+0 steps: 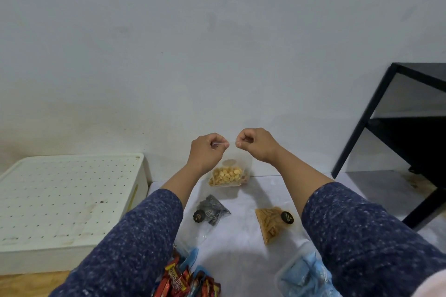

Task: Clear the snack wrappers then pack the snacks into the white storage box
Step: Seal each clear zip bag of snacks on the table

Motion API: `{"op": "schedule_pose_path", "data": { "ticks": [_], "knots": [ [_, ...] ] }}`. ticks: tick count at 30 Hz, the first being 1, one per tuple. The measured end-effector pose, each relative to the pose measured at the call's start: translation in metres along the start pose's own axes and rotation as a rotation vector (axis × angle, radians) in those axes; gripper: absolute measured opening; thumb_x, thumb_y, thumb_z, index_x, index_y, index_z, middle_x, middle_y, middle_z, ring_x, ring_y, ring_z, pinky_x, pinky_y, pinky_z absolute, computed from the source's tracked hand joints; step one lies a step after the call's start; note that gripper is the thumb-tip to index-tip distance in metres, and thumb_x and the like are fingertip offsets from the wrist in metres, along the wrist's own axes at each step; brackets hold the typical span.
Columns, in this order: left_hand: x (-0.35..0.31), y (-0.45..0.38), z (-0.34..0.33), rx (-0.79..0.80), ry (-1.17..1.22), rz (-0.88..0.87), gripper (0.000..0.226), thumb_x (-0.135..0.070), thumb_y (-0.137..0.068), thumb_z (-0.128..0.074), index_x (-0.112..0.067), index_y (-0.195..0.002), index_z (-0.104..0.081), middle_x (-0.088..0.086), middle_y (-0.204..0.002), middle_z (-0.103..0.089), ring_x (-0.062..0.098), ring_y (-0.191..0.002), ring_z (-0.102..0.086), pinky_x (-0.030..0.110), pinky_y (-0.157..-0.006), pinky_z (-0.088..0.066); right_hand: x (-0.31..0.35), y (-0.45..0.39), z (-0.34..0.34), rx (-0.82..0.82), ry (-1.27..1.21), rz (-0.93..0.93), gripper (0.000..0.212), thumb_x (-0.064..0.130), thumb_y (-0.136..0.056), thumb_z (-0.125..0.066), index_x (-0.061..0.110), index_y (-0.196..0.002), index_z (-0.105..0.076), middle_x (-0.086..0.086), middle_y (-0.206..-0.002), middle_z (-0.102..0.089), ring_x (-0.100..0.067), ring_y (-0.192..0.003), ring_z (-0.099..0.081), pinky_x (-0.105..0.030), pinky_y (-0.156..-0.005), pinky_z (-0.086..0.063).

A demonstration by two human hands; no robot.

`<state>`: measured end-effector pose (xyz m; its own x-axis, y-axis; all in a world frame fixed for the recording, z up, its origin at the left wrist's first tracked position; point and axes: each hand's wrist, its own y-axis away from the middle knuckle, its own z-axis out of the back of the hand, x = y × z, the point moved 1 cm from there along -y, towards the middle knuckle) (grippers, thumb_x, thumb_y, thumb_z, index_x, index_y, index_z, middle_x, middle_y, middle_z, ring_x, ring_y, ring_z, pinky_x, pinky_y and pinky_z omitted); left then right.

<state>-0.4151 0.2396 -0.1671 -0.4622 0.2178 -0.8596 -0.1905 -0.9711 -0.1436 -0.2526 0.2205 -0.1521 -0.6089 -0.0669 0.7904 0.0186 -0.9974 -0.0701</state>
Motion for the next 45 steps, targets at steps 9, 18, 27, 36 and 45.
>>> {"op": "schedule_pose_path", "data": {
  "ticks": [9, 18, 27, 36, 45],
  "knots": [
    [0.000, -0.002, 0.000, 0.014, 0.007, -0.010, 0.009, -0.021, -0.086, -0.066, -0.015, -0.089, -0.070, -0.006, -0.090, -0.069, 0.000, -0.079, -0.060, 0.003, -0.066, -0.040, 0.007, -0.004, 0.000, 0.002, 0.082, 0.037, 0.008, 0.013, -0.088, -0.061, 0.012, -0.083, -0.067, 0.009, -0.062, -0.045, -0.006, -0.059, -0.041, -0.017, -0.057, -0.033],
    [0.000, -0.006, 0.001, -0.045, 0.121, 0.030, 0.006, -0.021, -0.085, -0.067, -0.016, -0.086, -0.070, -0.004, -0.089, -0.068, 0.010, -0.086, -0.064, 0.019, -0.081, -0.044, 0.012, -0.009, -0.007, -0.054, 0.027, 0.034, 0.005, 0.014, -0.087, -0.062, 0.015, -0.082, -0.064, 0.008, -0.072, -0.056, -0.005, -0.067, -0.050, -0.014, -0.061, -0.037],
    [0.002, -0.004, -0.001, -0.145, 0.253, 0.019, 0.005, -0.014, -0.086, -0.065, -0.018, -0.084, -0.065, 0.003, -0.090, -0.067, 0.012, -0.069, -0.066, 0.024, -0.068, -0.056, 0.011, -0.008, -0.008, -0.126, -0.062, 0.020, 0.014, 0.010, -0.085, -0.063, 0.023, -0.089, -0.067, -0.004, -0.085, -0.060, -0.018, -0.076, -0.055, -0.019, -0.066, -0.043],
    [0.002, -0.004, -0.004, -0.141, 0.246, -0.006, 0.006, -0.012, -0.088, -0.063, -0.014, -0.082, -0.066, -0.001, -0.082, -0.064, 0.019, -0.077, -0.063, 0.011, -0.053, -0.053, 0.010, -0.005, -0.003, -0.112, -0.070, -0.021, 0.011, 0.004, -0.085, -0.063, 0.011, -0.089, -0.071, -0.004, -0.082, -0.066, -0.010, -0.064, -0.058, -0.014, -0.063, -0.044],
    [0.004, -0.014, -0.026, -0.218, 0.296, 0.120, 0.012, -0.016, -0.091, -0.055, -0.010, -0.091, -0.066, 0.011, -0.088, -0.068, 0.007, -0.062, -0.062, 0.013, -0.056, -0.052, -0.010, 0.005, 0.002, 0.052, -0.064, 0.017, 0.041, 0.011, -0.078, -0.074, 0.030, -0.112, -0.063, 0.003, -0.097, -0.055, -0.007, -0.074, -0.053, -0.019, -0.080, -0.044]
  ]
}}
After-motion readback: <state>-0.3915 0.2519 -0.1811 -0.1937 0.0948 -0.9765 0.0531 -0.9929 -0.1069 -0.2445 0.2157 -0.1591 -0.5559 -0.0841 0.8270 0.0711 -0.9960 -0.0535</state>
